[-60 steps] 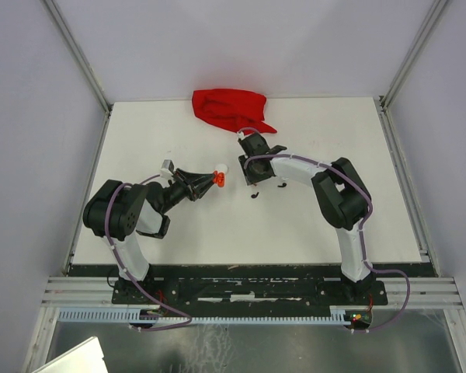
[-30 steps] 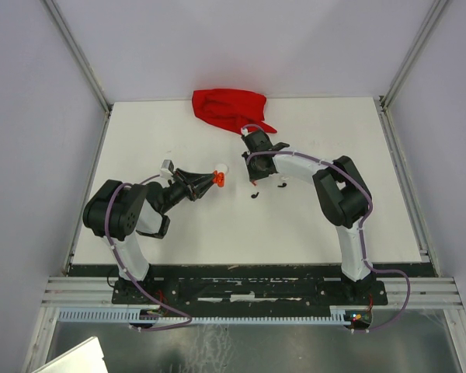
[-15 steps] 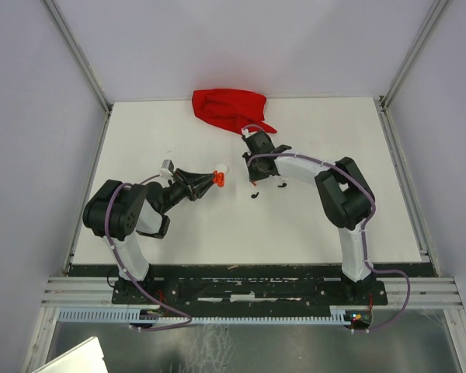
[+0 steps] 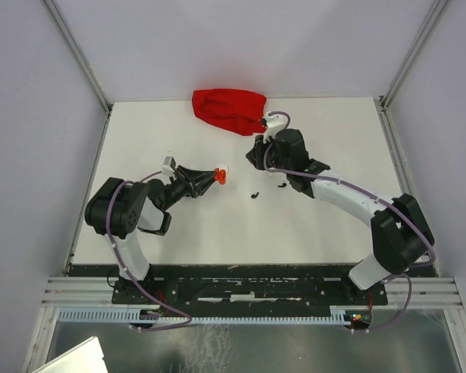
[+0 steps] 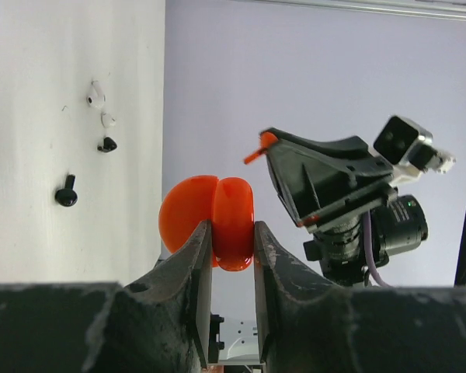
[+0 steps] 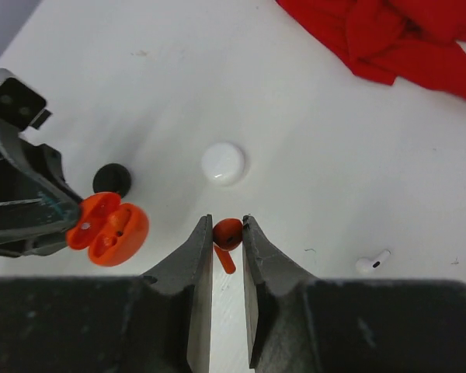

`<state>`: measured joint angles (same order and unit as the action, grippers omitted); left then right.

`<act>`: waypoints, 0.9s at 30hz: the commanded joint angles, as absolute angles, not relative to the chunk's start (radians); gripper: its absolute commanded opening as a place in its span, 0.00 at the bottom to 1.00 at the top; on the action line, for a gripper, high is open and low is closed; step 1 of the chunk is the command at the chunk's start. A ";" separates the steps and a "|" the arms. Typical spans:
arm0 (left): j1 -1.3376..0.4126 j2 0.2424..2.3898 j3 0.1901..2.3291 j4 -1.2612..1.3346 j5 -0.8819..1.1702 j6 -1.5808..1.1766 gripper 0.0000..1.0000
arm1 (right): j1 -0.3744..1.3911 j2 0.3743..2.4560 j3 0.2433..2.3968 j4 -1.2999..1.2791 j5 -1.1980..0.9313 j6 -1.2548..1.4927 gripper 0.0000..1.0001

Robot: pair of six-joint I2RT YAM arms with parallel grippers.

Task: Insert the wireless bluetooth earbuds into the charging case
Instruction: Pick up the earbud from the center of the board.

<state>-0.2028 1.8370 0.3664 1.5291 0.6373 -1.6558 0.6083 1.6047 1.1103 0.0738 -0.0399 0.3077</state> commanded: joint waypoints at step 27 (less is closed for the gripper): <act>-0.401 1.891 0.534 1.730 0.526 -1.779 0.03 | 0.611 1.499 0.526 1.402 -0.239 0.360 0.02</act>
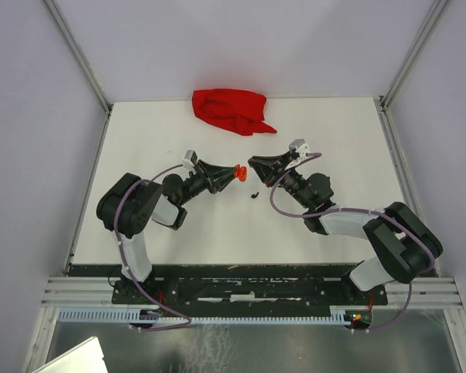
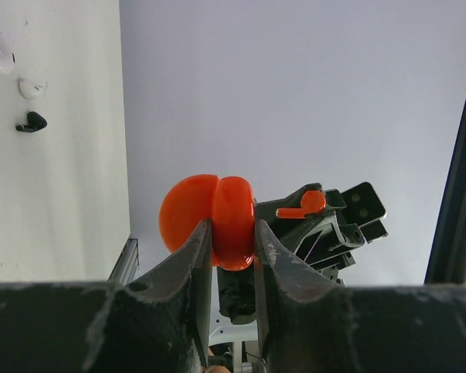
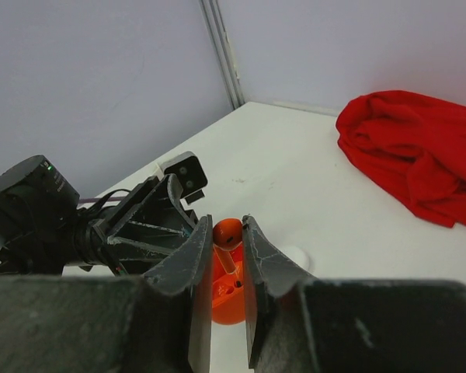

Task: Insert the wireless bluetooth earbuds into the charging case
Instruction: Pick up the earbud from the center of the board, then place the earbud in the charging case.

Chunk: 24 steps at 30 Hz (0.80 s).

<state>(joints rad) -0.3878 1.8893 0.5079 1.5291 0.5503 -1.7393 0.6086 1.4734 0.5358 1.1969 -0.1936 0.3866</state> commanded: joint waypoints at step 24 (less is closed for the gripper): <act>-0.419 1.861 0.541 1.730 0.532 -1.780 0.03 | 0.632 1.615 0.515 1.444 -0.308 0.312 0.02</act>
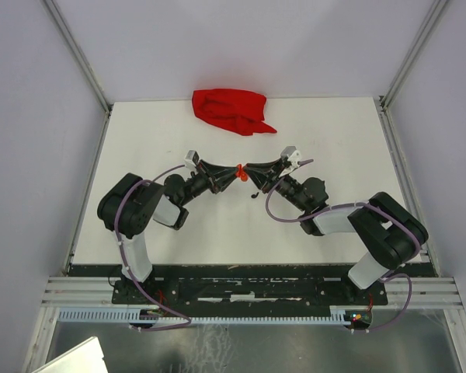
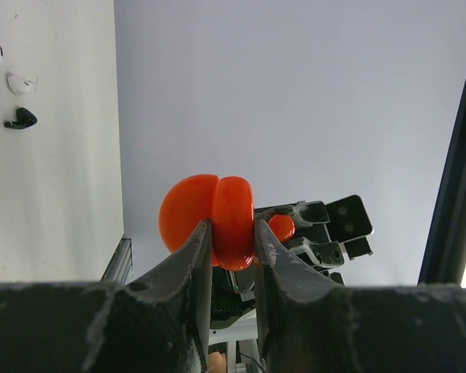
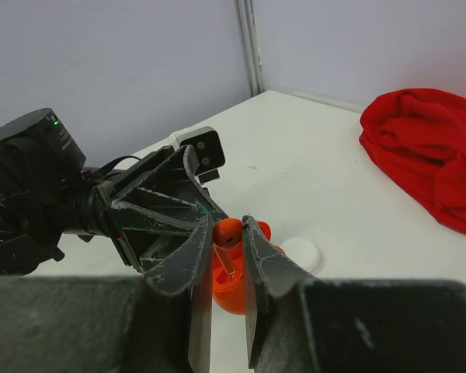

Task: Insert the wireless bluetooth earbuds into the charging case
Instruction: Place the earbud in the charging case.

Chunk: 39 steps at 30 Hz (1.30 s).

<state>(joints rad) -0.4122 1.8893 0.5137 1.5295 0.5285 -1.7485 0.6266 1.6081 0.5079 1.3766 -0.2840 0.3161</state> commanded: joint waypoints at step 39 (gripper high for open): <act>-0.419 1.818 0.529 1.730 0.535 -1.780 0.03 | 0.634 1.630 0.499 1.443 -0.260 0.288 0.02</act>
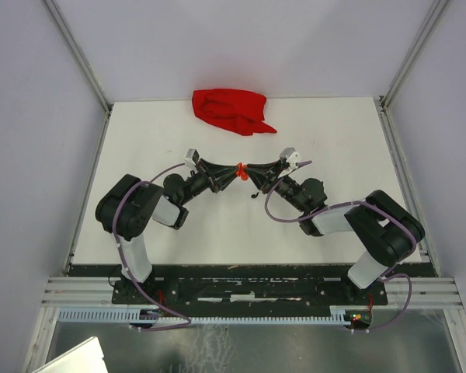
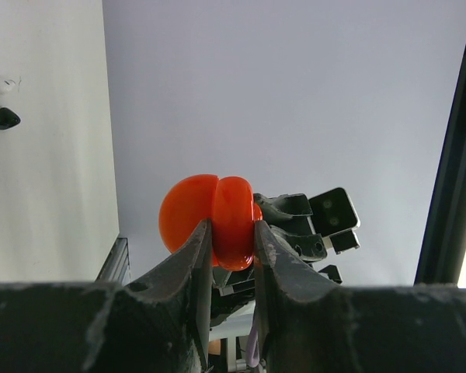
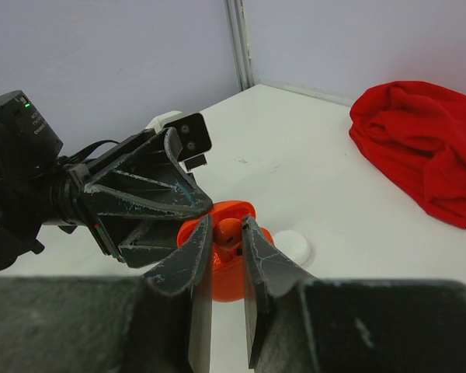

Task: Insert the wireless bluetooth earbuds into the charging case
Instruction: Place the earbud in the charging case.

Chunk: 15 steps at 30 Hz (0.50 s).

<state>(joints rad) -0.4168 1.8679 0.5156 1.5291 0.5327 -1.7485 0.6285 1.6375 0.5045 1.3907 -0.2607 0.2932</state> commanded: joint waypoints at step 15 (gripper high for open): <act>-0.420 1.854 0.555 1.730 0.523 -1.776 0.03 | 0.633 1.554 0.473 1.439 -0.261 0.325 0.46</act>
<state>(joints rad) -0.4168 1.8580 0.5217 1.5291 0.5282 -1.7493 0.6281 1.6257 0.4843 1.3945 -0.2607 0.3019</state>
